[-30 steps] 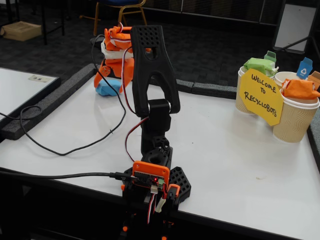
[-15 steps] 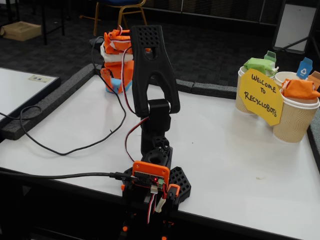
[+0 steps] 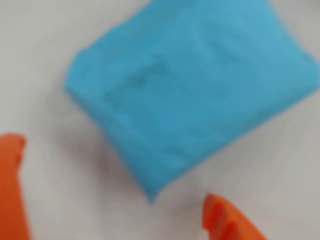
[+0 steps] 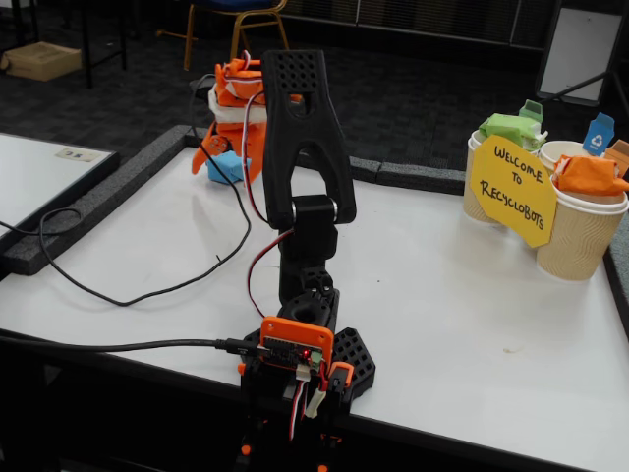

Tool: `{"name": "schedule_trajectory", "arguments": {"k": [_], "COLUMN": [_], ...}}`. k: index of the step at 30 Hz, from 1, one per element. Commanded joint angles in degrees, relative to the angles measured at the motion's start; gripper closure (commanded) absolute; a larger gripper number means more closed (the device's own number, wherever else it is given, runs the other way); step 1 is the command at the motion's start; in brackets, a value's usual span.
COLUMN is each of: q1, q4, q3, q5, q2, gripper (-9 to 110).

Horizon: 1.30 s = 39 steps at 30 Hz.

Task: Sort rubbish by color.

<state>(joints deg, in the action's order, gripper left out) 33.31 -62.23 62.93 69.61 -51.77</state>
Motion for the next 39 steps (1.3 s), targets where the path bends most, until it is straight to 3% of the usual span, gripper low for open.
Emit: {"name": "schedule_trajectory", "arguments": {"k": [1, 19, 25, 39], "q1": [-2.6, 0.8, -0.1, -1.8], "q4": [3.7, 9.2, 15.8, 19.6], "q3": [-9.3, -9.0, -3.0, -4.2], "q5": [1.3, 0.8, 1.2, 1.3], "q2": [-11.6, -11.3, -11.2, -10.2], "gripper": [72, 73, 82, 81]}}
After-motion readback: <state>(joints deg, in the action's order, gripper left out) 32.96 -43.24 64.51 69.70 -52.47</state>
